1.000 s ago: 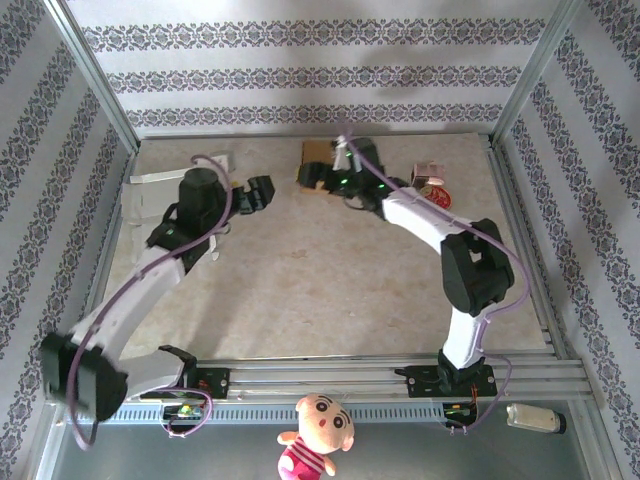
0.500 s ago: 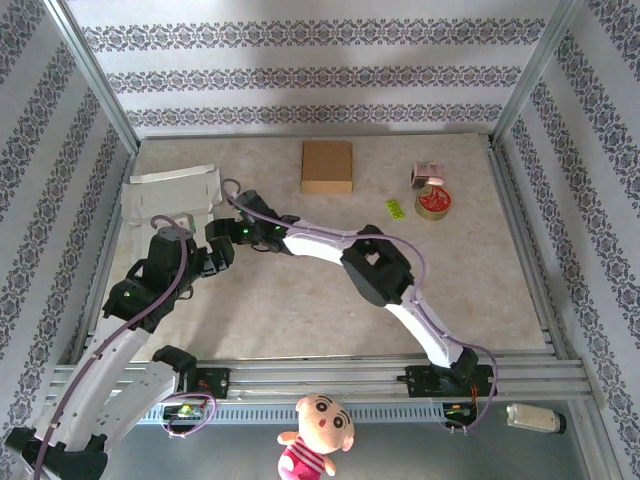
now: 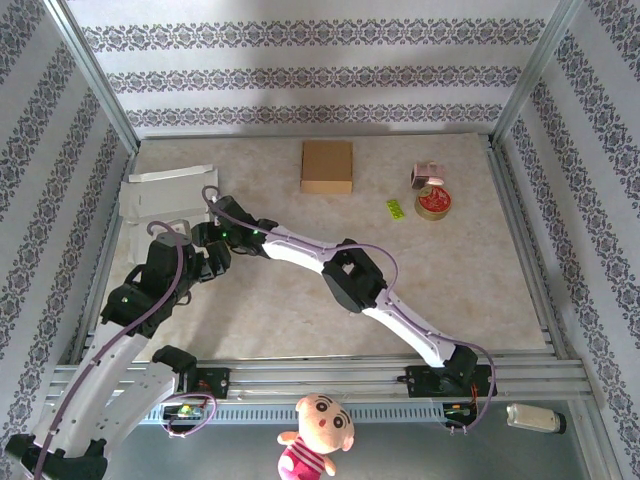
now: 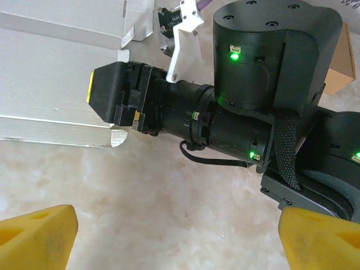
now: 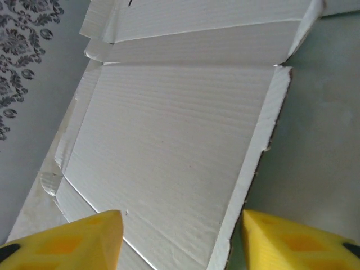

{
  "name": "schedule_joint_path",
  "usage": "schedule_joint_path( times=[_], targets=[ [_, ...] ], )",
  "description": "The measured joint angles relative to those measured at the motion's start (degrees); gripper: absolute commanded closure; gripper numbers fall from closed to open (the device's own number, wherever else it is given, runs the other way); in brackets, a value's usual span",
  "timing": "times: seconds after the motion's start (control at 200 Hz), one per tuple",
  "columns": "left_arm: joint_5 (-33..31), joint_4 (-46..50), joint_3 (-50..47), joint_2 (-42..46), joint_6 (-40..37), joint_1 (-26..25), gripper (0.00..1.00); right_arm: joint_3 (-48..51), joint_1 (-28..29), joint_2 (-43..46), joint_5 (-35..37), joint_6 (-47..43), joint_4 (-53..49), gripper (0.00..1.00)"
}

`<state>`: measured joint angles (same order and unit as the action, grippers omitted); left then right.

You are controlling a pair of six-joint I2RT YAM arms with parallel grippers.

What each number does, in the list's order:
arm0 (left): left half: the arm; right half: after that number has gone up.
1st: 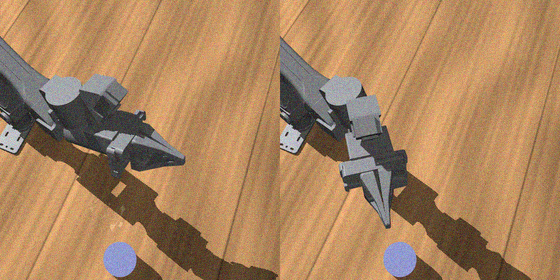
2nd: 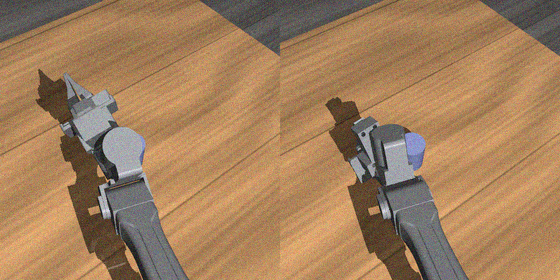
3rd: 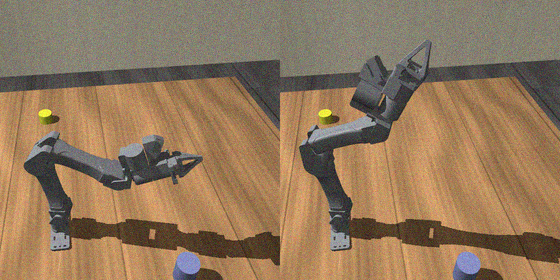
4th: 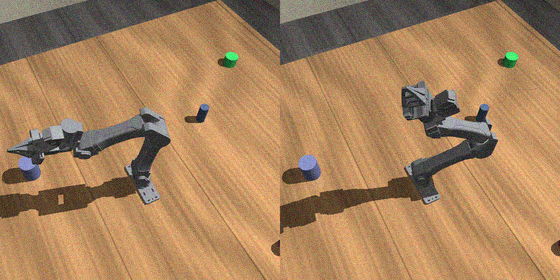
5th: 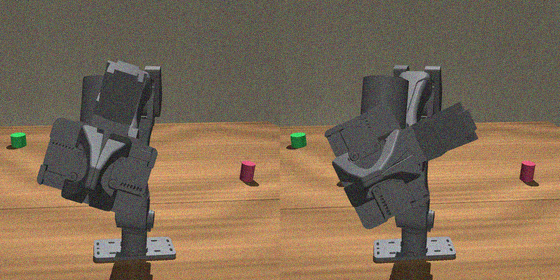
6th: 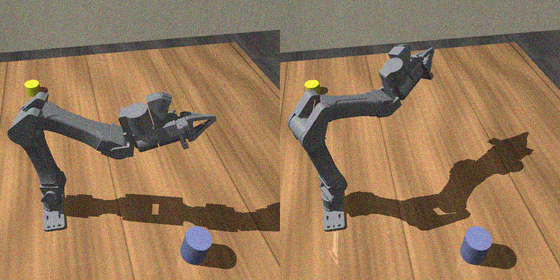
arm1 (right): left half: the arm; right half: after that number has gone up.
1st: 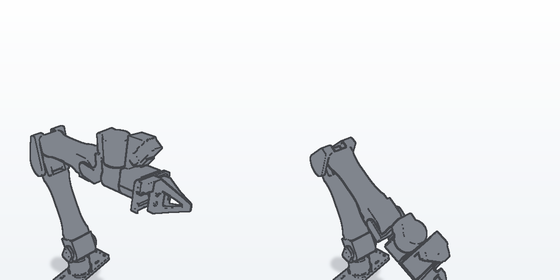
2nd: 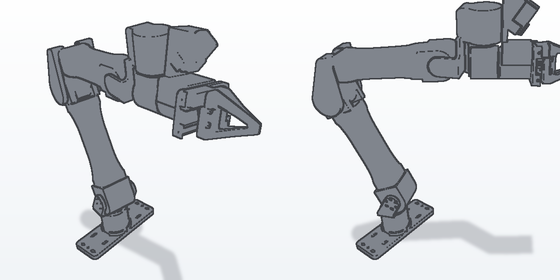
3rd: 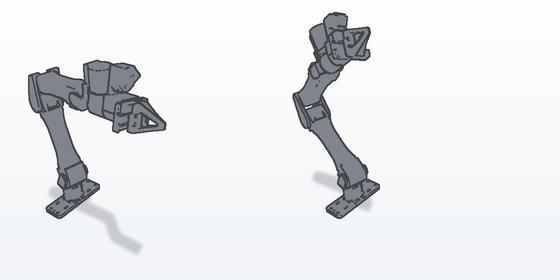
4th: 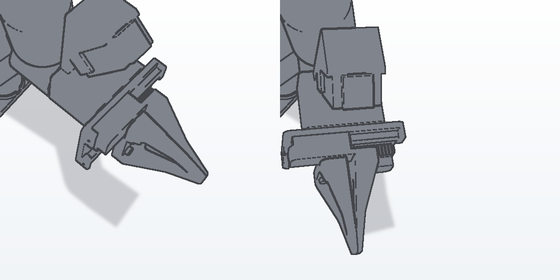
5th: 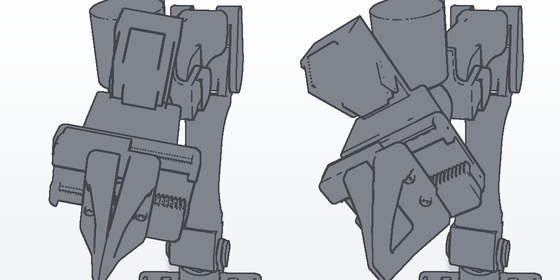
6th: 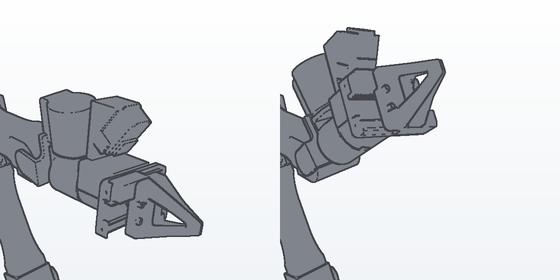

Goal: Fold the paper box

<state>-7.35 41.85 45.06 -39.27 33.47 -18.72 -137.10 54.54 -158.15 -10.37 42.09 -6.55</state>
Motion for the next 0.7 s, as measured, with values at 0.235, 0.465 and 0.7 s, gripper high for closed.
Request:
schedule_joint_path(
  times=[0.235,0.465,0.7],
  targets=[
    [1.1,-0.3,0.0,-1.9,0.0,0.7,0.08,0.0,0.1,-0.5,1.4,-1.6,-2.8,0.85],
    [2.3,-0.3,0.0,-1.5,0.1,1.1,0.08,6.8,-0.1,3.8,0.7,-3.5,-2.4,1.0],
    [5.2,-1.0,-0.7,1.3,2.3,1.3,0.06,37.5,-1.9,25.9,-0.9,-5.7,2.3,1.0]
  ],
)
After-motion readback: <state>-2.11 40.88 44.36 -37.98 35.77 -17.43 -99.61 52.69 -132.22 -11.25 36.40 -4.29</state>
